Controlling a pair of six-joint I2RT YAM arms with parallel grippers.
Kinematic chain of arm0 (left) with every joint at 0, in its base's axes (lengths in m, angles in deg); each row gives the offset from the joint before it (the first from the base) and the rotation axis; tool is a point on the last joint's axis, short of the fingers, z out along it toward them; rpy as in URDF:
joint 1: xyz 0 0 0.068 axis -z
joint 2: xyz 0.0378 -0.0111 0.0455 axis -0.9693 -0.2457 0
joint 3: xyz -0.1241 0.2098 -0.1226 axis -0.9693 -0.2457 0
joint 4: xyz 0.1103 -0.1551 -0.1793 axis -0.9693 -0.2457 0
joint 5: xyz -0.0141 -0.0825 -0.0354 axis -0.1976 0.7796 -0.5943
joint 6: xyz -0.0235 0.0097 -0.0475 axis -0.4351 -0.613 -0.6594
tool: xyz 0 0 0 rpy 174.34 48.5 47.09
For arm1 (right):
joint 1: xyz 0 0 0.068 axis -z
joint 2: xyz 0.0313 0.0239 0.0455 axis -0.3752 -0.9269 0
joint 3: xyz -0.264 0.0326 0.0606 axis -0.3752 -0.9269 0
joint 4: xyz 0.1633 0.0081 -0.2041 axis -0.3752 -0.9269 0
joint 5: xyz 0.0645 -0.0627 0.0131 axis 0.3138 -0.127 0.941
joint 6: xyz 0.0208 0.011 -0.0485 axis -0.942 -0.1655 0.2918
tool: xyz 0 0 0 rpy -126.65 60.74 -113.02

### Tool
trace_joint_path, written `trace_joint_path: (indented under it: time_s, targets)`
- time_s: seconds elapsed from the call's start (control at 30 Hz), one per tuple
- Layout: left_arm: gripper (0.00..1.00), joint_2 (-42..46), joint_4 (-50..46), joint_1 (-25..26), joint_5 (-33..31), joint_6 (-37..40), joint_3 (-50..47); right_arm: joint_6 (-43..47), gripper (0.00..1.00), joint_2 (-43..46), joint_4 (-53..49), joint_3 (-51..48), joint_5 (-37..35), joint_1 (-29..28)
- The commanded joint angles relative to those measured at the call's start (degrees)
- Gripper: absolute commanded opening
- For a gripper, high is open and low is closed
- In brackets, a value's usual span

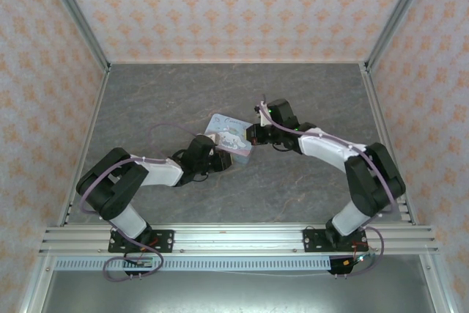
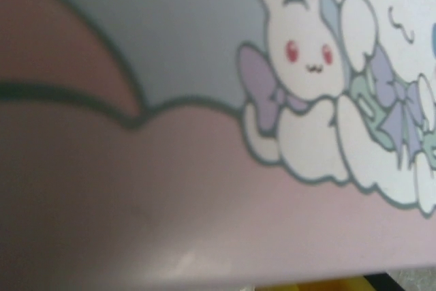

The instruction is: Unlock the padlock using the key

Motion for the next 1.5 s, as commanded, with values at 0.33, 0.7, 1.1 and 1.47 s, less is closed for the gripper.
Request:
trace_joint_path:
  time_s: [0.33, 0.7, 1.1, 1.47]
  targets:
    - [0.27, 5.81, -13.78, -0.01, 5.34, -10.53, 10.46, 15.21, 0.00, 22.97, 9.08, -21.33, 4.48, -2.69]
    - [0.27, 6.00, -16.06, -0.01, 8.53, -15.43, 13.44, 16.44, 0.00, 15.06, 18.32, -25.16, 3.33, -5.70]
    - [0.27, 5.14, -16.65, 0.04, 9.35, -16.67, 14.11, 15.82, 0.00, 4.50, 26.39, -23.73, 1.99, -6.63]
    - [0.27, 4.60, -16.57, 0.04, 10.37, -16.19, 14.47, 16.16, 0.00, 0.66, 28.99, -21.73, 2.45, -6.63]
